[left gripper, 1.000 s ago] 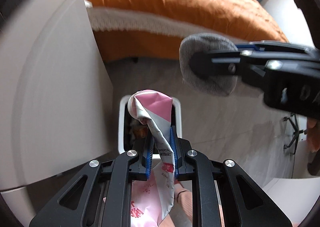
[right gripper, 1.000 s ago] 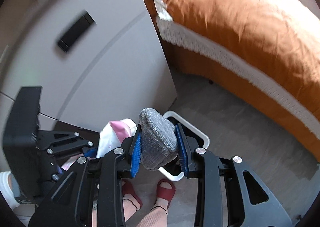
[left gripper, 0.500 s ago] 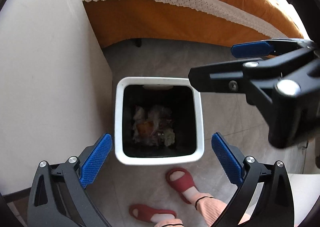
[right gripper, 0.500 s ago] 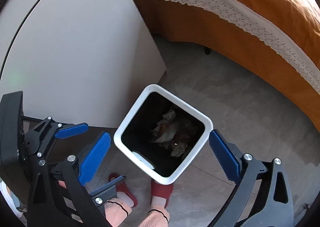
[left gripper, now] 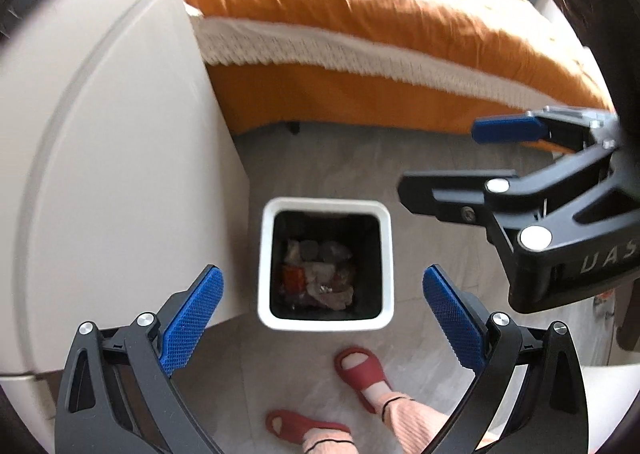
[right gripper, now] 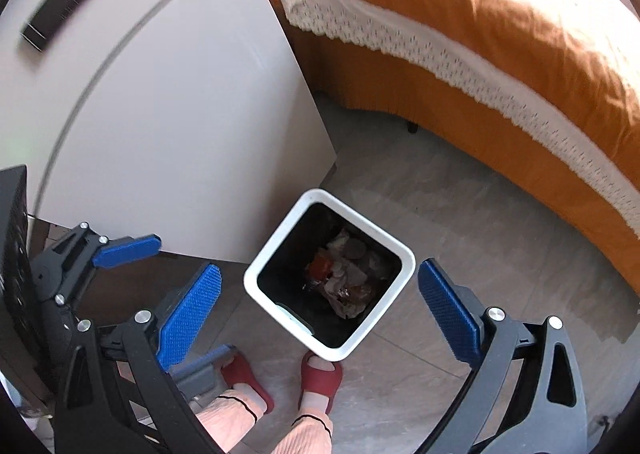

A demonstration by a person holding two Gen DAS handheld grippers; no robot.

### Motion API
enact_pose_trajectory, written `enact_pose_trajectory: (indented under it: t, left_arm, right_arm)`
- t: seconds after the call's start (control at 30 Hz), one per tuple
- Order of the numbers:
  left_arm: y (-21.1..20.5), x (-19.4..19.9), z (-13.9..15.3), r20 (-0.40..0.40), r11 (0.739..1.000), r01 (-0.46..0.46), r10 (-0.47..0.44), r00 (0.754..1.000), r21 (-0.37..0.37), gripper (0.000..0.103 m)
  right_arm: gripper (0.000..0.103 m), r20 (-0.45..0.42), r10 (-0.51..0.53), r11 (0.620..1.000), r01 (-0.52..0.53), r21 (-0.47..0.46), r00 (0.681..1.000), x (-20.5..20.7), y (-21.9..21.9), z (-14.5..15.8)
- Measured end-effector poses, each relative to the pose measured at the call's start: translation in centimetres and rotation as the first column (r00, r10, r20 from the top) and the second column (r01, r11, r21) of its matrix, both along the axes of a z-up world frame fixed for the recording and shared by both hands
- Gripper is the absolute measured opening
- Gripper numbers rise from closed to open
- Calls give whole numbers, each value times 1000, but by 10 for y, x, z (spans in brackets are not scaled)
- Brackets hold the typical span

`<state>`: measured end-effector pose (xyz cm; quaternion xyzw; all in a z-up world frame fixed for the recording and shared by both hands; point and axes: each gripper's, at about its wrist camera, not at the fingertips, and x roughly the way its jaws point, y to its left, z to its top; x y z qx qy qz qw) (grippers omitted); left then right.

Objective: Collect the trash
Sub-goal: 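Move both tools back over the yellow snack bag on the desk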

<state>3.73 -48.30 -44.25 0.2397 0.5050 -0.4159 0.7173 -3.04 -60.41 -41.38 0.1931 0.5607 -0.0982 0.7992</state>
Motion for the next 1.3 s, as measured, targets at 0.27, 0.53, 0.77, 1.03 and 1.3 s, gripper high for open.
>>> enact_pose_trajectory:
  t: [0.27, 0.53, 0.77, 1.03, 1.3]
  left_arm:
    - [12, -13, 86, 42, 996, -11, 15, 999, -86, 98]
    - [22, -20, 158, 113, 989, -7, 24, 993, -148, 98]
    - [58, -24, 228, 124, 964, -77, 112, 986, -256, 98]
    - [127, -17, 278, 211, 935, -196, 264, 941, -295, 98]
    - [211, 5, 301, 238, 873, -361, 446, 863, -327, 98]
  right_arm:
    - [98, 78, 15, 999, -12, -49, 997, -10, 10, 79]
    - [98, 199, 55, 995, -38, -91, 978, -9, 22, 163]
    - [98, 314, 119, 990, -88, -110, 942, -4, 44, 229]
    - [98, 409, 269, 963, -234, -133, 872, 33, 103, 278]
    - [98, 453, 420, 906, -395, -154, 787, 70, 174, 307]
